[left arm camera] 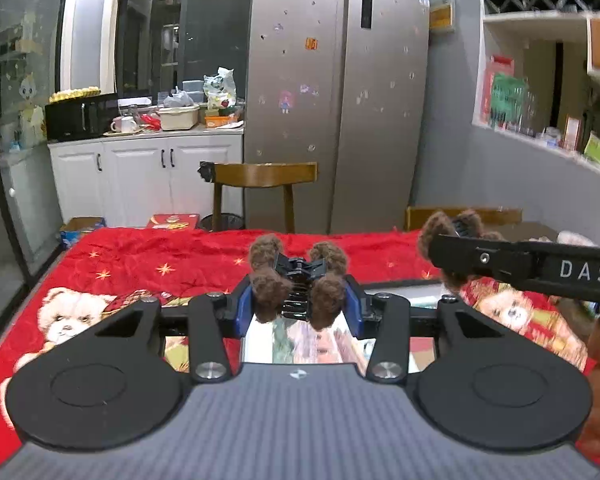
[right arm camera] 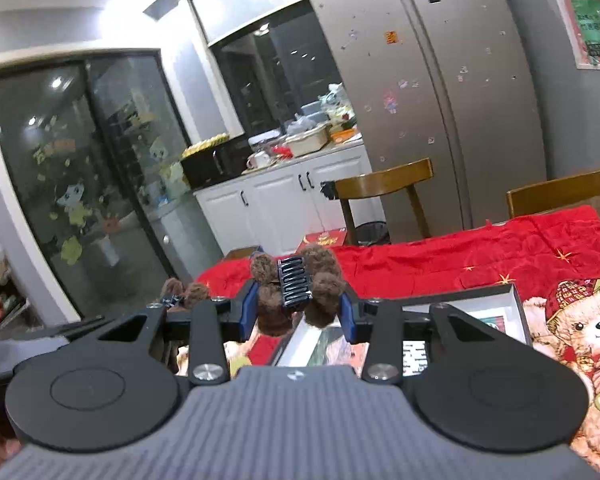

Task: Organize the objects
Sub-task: 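Carry both held brown claw clips over the open black box, then lower the clips into the box and open both tools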

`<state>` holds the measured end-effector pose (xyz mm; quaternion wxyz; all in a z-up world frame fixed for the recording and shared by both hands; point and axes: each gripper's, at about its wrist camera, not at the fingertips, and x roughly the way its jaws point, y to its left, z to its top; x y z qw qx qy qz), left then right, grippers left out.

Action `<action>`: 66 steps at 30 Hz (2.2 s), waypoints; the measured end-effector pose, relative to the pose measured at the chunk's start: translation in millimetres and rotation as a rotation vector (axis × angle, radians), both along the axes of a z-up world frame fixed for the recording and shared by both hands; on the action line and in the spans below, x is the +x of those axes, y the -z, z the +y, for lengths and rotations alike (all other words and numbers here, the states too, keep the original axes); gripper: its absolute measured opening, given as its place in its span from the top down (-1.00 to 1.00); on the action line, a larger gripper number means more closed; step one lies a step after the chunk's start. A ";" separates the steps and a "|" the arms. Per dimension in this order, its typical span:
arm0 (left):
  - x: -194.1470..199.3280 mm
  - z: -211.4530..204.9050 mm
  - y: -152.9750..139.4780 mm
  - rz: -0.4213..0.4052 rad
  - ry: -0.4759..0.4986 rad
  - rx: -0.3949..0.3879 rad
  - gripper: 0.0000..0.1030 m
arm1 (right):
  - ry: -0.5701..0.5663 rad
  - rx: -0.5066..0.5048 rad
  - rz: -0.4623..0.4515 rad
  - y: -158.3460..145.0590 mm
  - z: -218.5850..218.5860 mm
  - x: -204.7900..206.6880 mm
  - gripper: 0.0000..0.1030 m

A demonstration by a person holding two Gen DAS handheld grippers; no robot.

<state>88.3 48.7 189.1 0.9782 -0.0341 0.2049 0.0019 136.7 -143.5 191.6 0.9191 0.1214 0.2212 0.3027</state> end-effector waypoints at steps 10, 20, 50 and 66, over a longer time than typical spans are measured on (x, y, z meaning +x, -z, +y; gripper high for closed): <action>41.5 23.0 32.1 0.054 0.031 -0.068 0.02 | 0.044 -0.001 0.100 33.7 15.0 27.9 0.13; 73.3 24.6 96.3 0.125 0.091 -0.096 0.01 | 0.031 -0.049 0.262 106.1 24.5 63.1 0.13; 108.3 13.6 158.4 0.430 0.125 -0.027 0.01 | -0.039 -0.160 0.489 141.5 34.8 85.1 0.13; 105.3 29.2 139.4 0.451 0.161 -0.088 -0.28 | -0.115 -0.164 0.399 112.8 40.4 64.4 -0.33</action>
